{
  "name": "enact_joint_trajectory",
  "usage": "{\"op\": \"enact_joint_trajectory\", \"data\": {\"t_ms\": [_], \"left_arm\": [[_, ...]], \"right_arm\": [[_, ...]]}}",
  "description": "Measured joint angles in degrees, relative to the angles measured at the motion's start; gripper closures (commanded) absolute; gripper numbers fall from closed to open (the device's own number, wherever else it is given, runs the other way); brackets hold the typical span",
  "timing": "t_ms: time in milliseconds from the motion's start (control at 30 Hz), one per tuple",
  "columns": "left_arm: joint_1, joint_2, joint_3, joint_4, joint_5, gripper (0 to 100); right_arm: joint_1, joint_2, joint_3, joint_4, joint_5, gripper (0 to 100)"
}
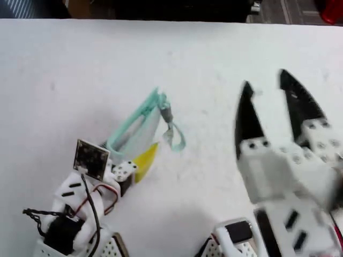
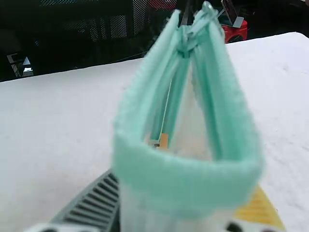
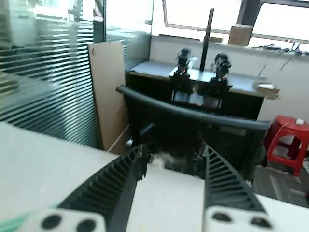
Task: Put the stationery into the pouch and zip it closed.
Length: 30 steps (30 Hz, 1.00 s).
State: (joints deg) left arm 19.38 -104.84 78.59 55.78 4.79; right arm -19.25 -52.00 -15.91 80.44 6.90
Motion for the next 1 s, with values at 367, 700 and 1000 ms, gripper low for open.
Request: {"op": "enact_joint_trajectory", "data": {"t_ms": [367, 700, 1000], "left_arm": [[0.0, 0.0, 0.0, 0.0, 0.0, 74], [0.0, 0.0, 0.0, 0.0, 0.0, 74], [0.0, 0.0, 0.0, 0.0, 0.0, 74]], "right_arm": [[-22.42, 19.34, 3.34, 8.88, -10.64, 73.5], [-30.77, 30.68, 0.0, 10.55, -31.12, 63.3], [-33.32, 32.7, -3.16, 11.96, -34.55, 63.3]]}}
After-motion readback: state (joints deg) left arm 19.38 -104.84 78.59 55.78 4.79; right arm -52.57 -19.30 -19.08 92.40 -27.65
